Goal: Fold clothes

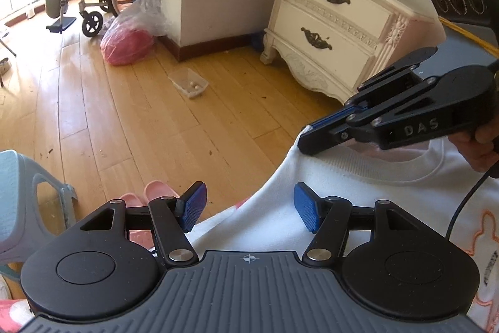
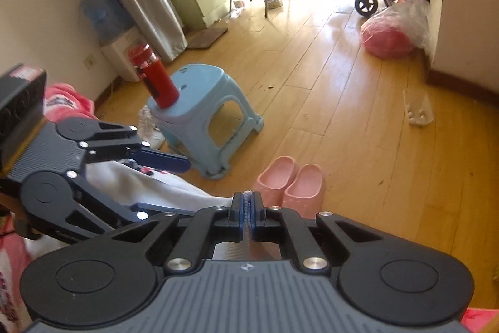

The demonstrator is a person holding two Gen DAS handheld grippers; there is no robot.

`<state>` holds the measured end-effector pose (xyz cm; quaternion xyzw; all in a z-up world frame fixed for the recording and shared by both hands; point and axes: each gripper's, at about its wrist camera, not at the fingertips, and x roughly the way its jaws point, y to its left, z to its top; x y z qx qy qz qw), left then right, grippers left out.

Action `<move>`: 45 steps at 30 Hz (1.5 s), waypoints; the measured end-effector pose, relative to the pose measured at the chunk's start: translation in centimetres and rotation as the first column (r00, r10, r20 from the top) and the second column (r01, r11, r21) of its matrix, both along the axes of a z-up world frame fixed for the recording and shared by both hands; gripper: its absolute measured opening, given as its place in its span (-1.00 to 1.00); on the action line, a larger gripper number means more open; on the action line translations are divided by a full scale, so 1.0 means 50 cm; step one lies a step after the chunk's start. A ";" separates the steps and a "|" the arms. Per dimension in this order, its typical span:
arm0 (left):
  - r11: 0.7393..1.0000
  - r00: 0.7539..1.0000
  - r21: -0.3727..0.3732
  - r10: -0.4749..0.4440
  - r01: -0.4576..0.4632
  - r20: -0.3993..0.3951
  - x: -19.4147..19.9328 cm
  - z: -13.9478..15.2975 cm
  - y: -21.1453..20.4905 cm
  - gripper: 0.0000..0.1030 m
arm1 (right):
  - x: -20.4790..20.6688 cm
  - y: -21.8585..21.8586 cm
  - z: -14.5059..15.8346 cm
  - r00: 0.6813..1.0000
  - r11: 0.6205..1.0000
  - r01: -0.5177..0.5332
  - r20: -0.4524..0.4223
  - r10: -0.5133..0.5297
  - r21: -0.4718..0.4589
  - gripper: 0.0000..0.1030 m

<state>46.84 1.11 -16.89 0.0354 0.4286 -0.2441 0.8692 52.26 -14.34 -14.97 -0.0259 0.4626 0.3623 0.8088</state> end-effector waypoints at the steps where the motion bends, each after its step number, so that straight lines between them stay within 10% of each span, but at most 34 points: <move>1: 1.000 1.000 0.001 0.003 -0.003 0.000 -0.001 -0.001 0.000 0.21 | 0.000 0.002 -0.006 1.000 1.000 0.000 0.003 0.000 -0.005 -0.94; 12: 0.998 0.998 0.017 0.056 -0.056 -0.011 -0.001 0.003 -0.002 0.21 | 0.032 -0.024 -0.019 0.977 0.980 0.201 -0.075 -0.199 0.008 -0.59; 23: 0.989 0.988 0.000 0.148 -0.148 0.033 -0.045 0.107 0.043 0.22 | -0.104 -0.271 0.203 0.905 0.894 0.408 0.049 -0.423 0.185 -0.40; 29: 0.991 0.991 0.031 0.126 -0.127 0.052 -0.136 0.172 0.052 0.22 | -0.321 -0.251 0.220 0.951 0.947 0.305 0.029 -0.309 0.103 -0.49; 41: 0.957 0.999 0.291 0.023 -0.015 -0.024 -0.363 0.089 -0.024 0.22 | -0.581 0.039 -0.008 0.991 0.992 0.071 0.119 -0.059 -0.106 -0.71; 45: 0.954 0.999 0.297 0.046 -0.041 -0.011 -0.375 0.102 -0.003 0.22 | -0.670 0.069 -0.015 0.999 0.999 -0.052 0.018 0.052 -0.013 -0.72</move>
